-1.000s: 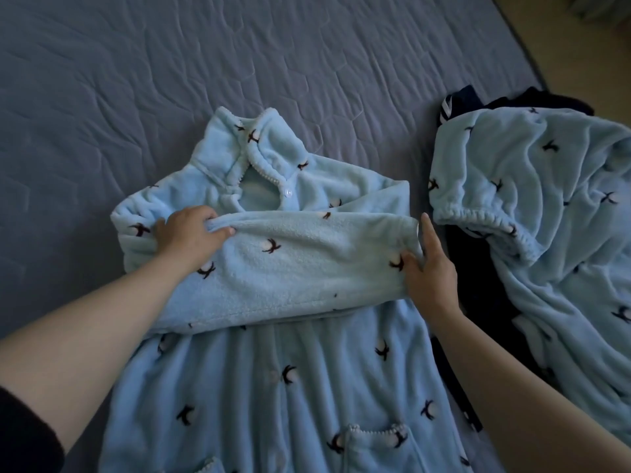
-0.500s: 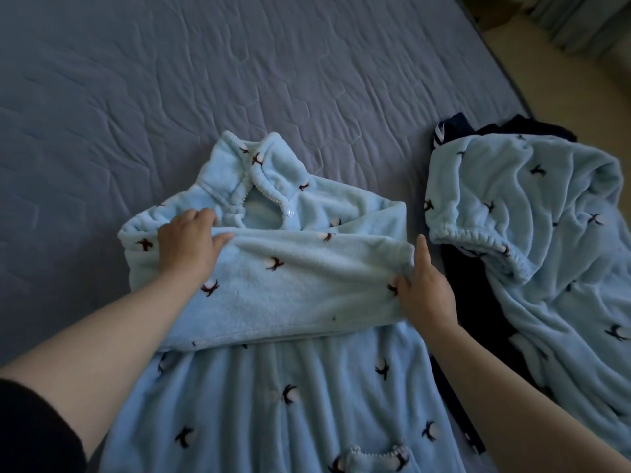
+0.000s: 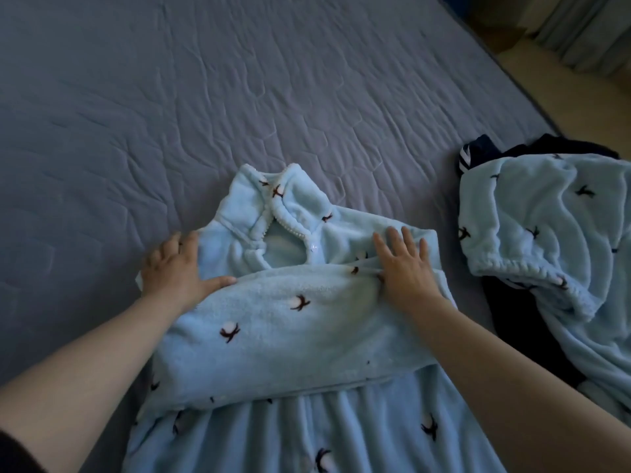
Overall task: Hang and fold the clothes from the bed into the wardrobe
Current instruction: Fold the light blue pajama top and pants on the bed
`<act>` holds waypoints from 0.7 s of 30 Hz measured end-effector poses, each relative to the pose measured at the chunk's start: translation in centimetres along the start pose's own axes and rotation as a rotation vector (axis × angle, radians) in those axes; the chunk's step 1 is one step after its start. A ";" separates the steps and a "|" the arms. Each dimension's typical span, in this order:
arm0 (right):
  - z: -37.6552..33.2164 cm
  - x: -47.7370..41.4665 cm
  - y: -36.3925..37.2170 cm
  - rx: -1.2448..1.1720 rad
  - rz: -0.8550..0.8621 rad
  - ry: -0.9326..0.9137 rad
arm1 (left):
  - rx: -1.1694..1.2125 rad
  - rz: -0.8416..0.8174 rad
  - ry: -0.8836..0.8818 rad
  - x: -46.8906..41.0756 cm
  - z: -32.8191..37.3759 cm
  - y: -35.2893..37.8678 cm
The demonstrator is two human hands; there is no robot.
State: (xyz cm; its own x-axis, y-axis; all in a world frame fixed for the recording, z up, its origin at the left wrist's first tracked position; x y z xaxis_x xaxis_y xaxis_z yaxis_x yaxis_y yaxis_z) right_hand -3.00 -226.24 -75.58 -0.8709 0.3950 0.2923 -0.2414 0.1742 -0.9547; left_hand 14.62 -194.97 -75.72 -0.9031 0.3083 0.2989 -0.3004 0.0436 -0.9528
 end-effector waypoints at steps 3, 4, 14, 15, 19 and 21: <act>-0.6 -2.3 0.2 -0.113 -0.124 -0.006 | 0.036 -0.003 -0.013 -1.0 0.0 0.5; -0.8 -3.1 0.0 -0.167 -0.157 0.013 | 0.053 0.022 -0.012 -1.3 0.0 0.6; -0.7 -8.4 -0.7 -0.122 -0.190 0.083 | 0.309 -0.067 -0.007 -4.5 0.9 -0.1; -0.9 -8.6 -0.8 -0.114 -0.173 0.066 | 0.336 -0.032 -0.001 -4.6 1.0 -0.4; -2.9 -8.7 -2.2 -0.133 -0.057 -0.055 | 0.397 0.122 0.026 -4.3 1.0 -1.5; -2.9 -7.9 -3.0 -0.182 0.007 -0.084 | 0.403 0.144 0.036 -4.0 1.2 -2.0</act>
State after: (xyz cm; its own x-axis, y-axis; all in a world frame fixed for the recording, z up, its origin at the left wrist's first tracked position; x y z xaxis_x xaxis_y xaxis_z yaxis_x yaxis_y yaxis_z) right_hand 5.87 -227.31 -74.85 -0.9069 0.3209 0.2729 -0.1610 0.3347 -0.9285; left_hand 18.50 -197.43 -74.99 -0.9354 0.3175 0.1556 -0.2746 -0.3751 -0.8854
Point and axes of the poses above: each hand's wrist, its own x-axis away from the middle knuckle, its own y-axis out of the palm, z = x × y, the point moved 4 cm from there along -x, towards the middle knuckle, and after that the axes turned 3 degrees about -x, right-handed, at the moved point
